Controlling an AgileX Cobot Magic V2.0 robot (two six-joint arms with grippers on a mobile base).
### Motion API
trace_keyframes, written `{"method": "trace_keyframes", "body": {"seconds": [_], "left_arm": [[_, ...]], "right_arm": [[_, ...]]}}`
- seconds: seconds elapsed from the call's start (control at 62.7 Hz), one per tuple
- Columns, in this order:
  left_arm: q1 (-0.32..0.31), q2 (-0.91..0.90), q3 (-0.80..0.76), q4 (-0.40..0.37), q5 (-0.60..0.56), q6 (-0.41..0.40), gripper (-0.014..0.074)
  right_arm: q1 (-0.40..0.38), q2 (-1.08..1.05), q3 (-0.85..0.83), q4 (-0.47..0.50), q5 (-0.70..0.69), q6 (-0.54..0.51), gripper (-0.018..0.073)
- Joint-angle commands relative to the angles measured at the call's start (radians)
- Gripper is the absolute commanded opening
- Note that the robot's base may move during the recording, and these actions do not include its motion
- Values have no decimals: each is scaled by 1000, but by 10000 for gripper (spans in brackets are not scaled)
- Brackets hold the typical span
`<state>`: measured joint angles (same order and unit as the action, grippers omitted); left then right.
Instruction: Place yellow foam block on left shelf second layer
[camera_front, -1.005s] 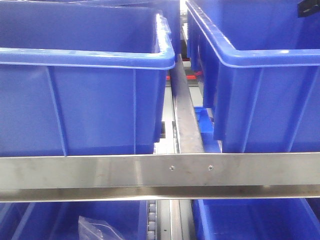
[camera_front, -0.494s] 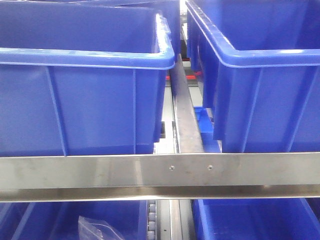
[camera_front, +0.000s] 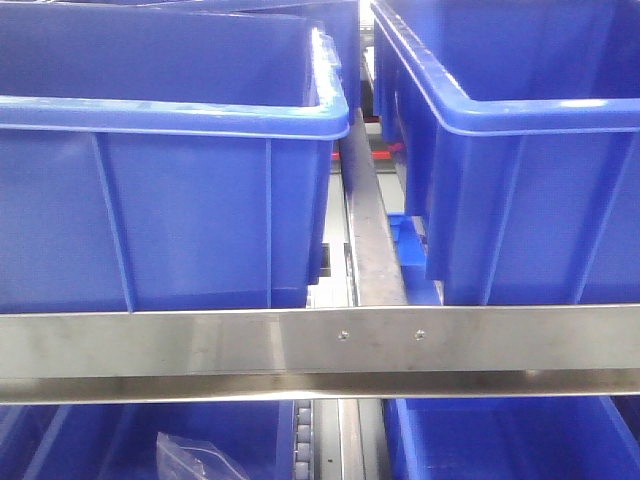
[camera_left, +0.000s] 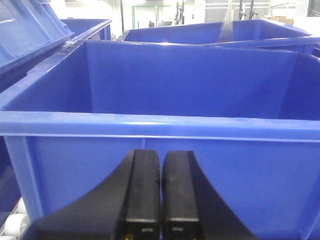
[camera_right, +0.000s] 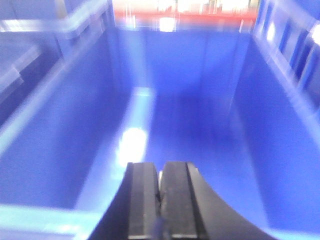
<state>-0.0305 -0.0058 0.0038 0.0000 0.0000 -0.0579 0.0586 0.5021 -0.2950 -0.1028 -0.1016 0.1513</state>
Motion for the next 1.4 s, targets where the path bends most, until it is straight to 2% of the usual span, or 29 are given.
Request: {"method": "trace_keyframes", "body": {"seconds": [0.0,0.399,1.164,1.387], "left_arm": [[2,-18,28,-6,-81,-3,124],[2,-18,28,-6,-81,-3,124],[2,-18,28,-6,-81,-3,124],[2,-18,28,-6,-81,-3,124]], "right_arm": [[-7,-60,-9,0,-34,1,66],[-7,-325,68,0,65,1,66],[-7,-332,68,0,38,-1,66],[-10,-420,160,0,32,-1,66]]}}
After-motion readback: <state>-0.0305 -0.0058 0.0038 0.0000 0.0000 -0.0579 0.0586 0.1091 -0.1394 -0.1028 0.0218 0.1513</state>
